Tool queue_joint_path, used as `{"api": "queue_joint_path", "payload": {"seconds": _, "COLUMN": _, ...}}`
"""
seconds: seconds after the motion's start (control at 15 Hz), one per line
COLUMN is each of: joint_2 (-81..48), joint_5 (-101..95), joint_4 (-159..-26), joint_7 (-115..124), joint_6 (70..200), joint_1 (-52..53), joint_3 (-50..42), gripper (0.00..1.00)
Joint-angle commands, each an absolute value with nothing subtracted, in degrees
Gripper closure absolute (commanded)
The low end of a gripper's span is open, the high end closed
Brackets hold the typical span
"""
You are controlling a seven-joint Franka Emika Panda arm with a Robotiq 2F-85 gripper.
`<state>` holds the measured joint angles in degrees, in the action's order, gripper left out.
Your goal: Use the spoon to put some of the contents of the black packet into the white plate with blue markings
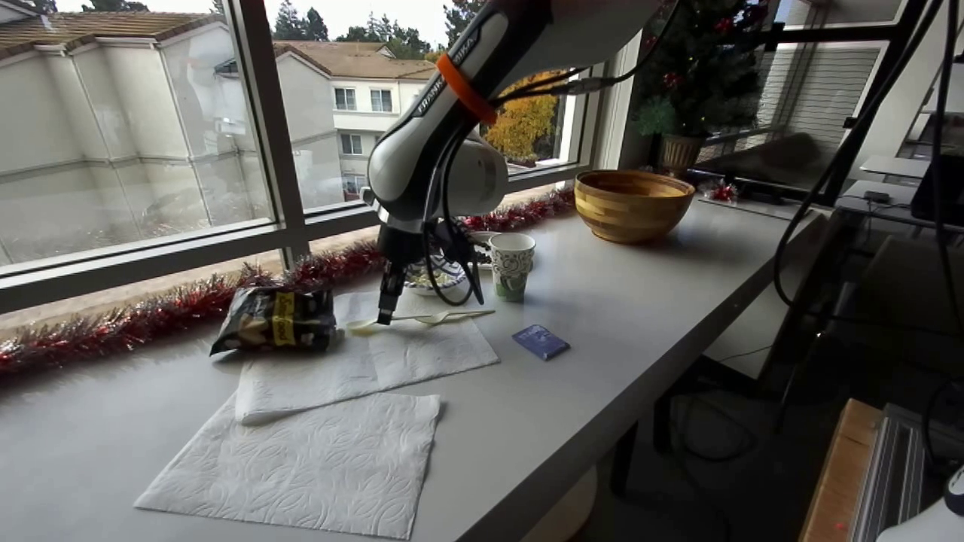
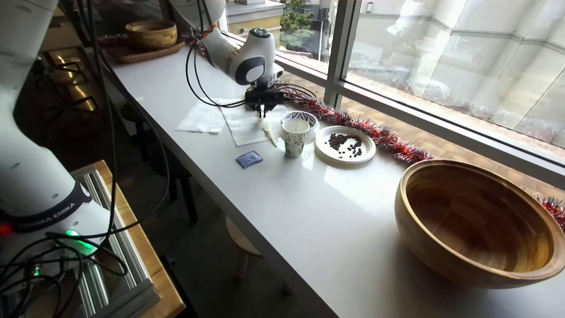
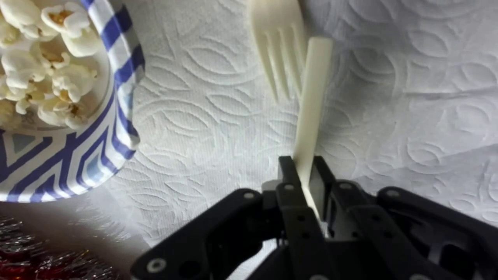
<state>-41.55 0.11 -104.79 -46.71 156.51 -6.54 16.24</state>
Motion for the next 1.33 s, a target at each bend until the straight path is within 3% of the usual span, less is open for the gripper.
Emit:
{"api": "queue_joint_path", "payload": {"seconds": 0.0, "joint_2": -39.7, "joint_5": -2.5, "joint_4": -105.3, "joint_7": -44.9, "joint_6": 153.3, "joint_1": -3.7, "joint_3": 14.3, "gripper": 0.97}}
{"api": "queue_joint_path", "payload": {"seconds": 1.27, "joint_2": -36.3, "joint_5": -14.4, "joint_4": -105.2, "joint_7": -37.8, "joint_6": 146.2, "joint_1": 6.0, "joint_3": 6.7, "gripper": 0.97}}
